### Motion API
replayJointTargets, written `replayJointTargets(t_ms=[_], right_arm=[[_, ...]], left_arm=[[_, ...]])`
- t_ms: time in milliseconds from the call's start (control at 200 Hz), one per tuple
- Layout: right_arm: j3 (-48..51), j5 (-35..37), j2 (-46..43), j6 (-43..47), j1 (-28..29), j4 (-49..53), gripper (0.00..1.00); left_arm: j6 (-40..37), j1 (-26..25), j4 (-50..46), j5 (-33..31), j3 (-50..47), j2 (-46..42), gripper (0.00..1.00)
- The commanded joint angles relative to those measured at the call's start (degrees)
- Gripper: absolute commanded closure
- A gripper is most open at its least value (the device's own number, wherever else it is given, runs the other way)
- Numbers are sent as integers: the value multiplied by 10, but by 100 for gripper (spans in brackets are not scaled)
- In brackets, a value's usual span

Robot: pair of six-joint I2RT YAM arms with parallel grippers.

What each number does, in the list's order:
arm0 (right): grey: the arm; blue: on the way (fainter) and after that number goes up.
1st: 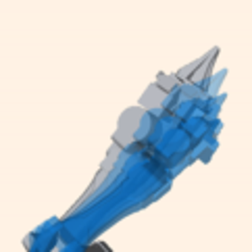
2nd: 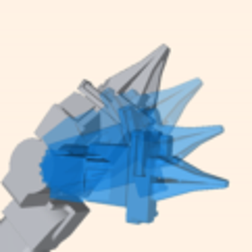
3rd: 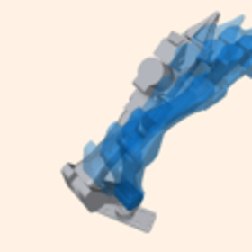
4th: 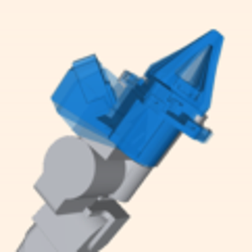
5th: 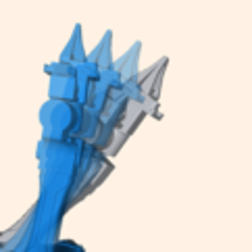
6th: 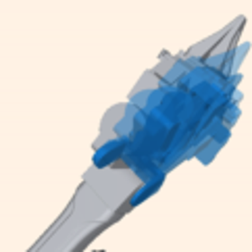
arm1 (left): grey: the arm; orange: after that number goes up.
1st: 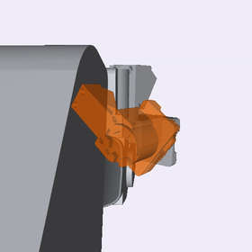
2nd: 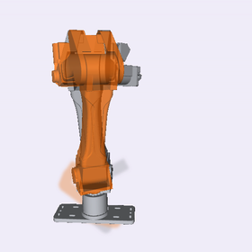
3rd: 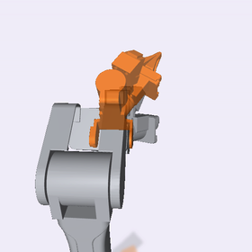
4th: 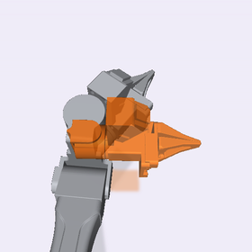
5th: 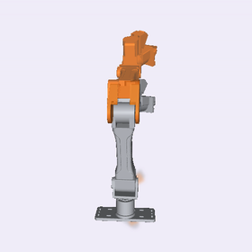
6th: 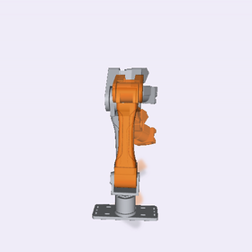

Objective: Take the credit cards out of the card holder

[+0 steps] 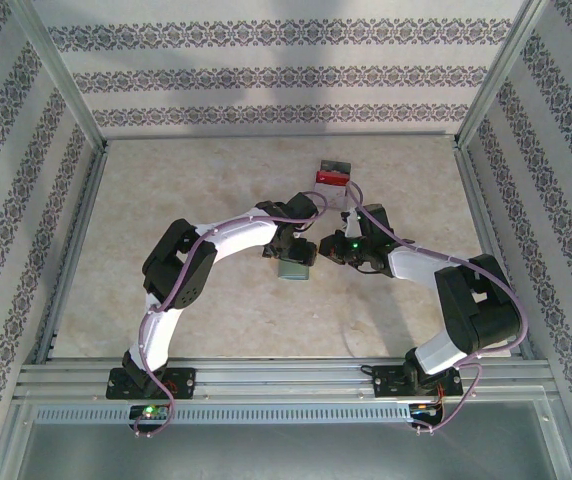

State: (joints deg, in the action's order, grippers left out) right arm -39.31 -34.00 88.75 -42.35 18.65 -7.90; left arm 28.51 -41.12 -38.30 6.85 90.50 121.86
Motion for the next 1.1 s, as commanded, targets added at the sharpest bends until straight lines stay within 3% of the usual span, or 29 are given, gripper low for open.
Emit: replayJointTargets(t_ms=[0,809,1099], right_arm=[[10,-14,-6,-12,9,-18,100],[-11,76,63,53,12,83,99],[-32,121,81,78,15,162,98]], left_arm=[[8,6,-1,23,-16,10,17],[17,9,11,28,-23,-8,18],[3,10,-6,11,-21,0,14]])
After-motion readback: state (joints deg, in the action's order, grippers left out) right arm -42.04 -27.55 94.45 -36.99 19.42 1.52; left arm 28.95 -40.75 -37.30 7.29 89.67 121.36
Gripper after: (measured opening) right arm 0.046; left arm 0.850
